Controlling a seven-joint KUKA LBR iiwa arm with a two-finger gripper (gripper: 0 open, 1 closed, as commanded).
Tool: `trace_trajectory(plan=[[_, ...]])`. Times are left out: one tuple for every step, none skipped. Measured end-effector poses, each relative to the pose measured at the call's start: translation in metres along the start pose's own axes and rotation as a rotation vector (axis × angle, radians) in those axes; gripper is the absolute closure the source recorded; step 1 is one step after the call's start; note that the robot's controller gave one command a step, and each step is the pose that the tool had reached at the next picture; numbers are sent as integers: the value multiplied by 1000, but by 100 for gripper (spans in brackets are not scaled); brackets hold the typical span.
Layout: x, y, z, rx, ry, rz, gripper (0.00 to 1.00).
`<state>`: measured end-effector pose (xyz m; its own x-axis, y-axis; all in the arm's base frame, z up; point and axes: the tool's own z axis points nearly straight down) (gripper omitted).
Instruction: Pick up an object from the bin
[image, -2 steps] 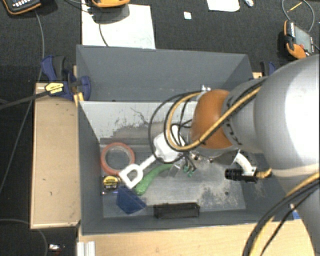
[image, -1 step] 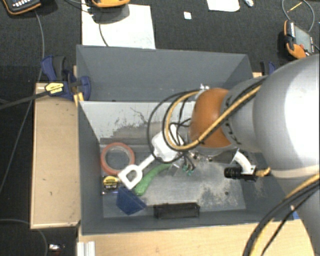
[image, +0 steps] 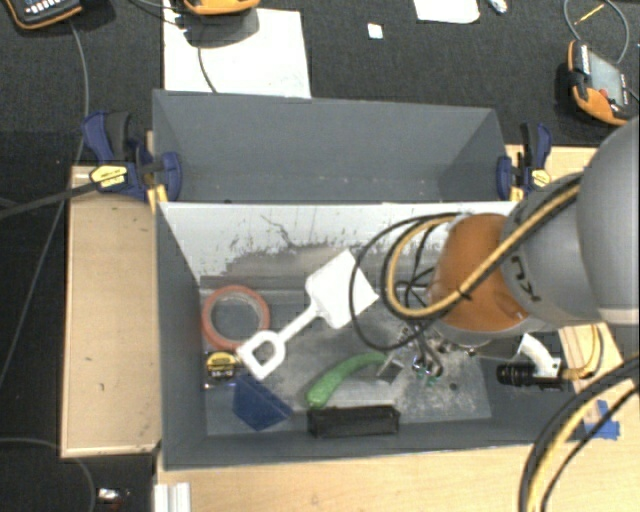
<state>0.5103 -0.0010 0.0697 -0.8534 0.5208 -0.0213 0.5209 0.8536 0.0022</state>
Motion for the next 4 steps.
trace_trajectory(plan=[[9,107,-40,-16,-7,23,100],[9,86,-30,-16,-5,59,100],[8,65,-41,2,7,238,100],[-9,41,-28,-5,0,148,100]])
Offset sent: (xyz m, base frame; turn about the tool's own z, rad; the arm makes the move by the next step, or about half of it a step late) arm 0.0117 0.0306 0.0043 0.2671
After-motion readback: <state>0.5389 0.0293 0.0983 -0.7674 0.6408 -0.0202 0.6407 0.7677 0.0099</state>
